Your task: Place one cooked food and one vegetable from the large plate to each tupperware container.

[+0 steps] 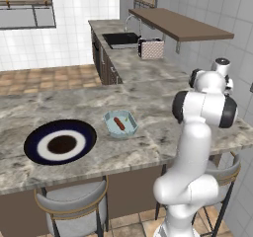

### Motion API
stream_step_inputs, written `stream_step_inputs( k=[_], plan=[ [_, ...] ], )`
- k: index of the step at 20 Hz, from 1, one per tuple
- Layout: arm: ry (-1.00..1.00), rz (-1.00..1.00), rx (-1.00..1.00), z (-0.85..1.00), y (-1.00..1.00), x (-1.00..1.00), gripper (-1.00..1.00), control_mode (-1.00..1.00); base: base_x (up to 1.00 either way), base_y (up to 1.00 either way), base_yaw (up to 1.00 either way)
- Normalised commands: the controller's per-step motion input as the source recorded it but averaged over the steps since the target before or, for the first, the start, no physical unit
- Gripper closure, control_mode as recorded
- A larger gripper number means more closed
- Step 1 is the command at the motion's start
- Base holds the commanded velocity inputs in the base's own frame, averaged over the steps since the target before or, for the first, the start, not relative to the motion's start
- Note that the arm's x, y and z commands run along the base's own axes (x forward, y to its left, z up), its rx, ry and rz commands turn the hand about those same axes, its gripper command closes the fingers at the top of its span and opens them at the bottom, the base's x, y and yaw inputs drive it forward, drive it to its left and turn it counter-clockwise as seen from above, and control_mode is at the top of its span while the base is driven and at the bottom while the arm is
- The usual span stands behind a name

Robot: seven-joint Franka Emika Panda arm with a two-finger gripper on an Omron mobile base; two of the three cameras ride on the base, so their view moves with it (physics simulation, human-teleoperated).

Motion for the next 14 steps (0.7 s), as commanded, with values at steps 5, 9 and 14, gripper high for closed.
stream_step_inputs(
  k=[5, 9, 14],
  plan=[
    [0.00, 0.00, 0.16, -0.21, -0.46, 0.22, 1.00, -1.00, 0.00, 0.00, 0.00],
    [0.01, -0.02, 0.03, -0.46, -0.11, 0.38, 1.00, -1.00, 0.00, 0.00, 0.00],
    [0.09, -0.10, 0.00, -0.48, -0.02, 0.35, 1.00, -1.00, 0.00, 0.00, 0.00]
  ],
)
